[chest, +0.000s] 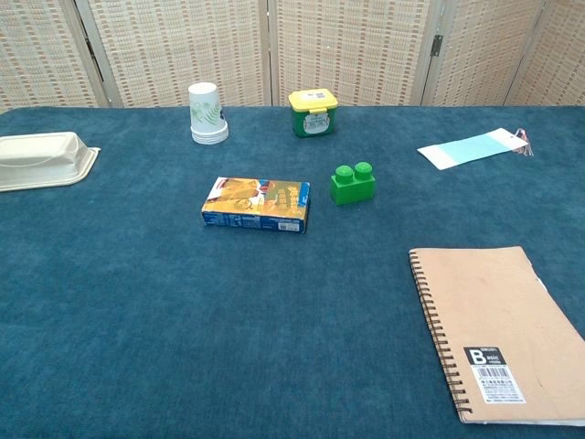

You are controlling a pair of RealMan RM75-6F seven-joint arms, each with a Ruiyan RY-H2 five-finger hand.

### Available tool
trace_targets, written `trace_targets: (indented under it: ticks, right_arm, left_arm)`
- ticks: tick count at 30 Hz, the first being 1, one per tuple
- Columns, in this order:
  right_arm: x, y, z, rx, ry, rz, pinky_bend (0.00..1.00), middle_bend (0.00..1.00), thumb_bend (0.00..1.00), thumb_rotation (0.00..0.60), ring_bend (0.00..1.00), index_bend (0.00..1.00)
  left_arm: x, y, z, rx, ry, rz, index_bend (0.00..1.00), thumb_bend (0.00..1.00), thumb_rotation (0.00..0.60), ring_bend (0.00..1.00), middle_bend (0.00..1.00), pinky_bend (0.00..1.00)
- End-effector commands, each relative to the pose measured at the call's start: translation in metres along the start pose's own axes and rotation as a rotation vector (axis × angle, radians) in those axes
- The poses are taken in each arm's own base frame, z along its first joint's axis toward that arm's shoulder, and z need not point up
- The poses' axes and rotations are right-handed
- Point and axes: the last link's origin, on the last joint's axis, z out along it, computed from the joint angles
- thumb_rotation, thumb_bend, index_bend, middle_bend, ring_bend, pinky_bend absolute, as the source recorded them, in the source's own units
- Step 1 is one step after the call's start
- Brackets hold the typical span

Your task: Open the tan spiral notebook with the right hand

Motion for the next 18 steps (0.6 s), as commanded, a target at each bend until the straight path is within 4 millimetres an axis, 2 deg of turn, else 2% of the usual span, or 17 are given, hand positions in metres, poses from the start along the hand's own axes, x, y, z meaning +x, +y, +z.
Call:
trace_targets:
  ticks: [1,9,18]
  right_arm:
    - [-0.001,-0.001,-0.001,0.003,-0.002,-0.001,0.00,0.00,0.26,0.600,0.00,0.00]
    - [-0.007,-0.007,-0.004,0.030,-0.028,-0.015,0.00,0.00,0.26,0.600,0.00,0.00]
    - [-0.040,-0.021,-0.002,0.114,-0.123,-0.091,0.00,0.00,0.34,0.600,0.00,0.00]
  left_arm:
    - [0.000,-0.001,0.000,0.006,0.002,0.000,0.07,0.26,0.600,0.10,0.09,0.21]
    - [-0.001,0.001,0.003,0.006,0.003,0.013,0.07,0.26,0.600,0.10,0.09,0.21]
    - [0.001,-0.005,0.004,0.030,0.002,-0.004,0.07,0.26,0.600,0.10,0.09,0.21]
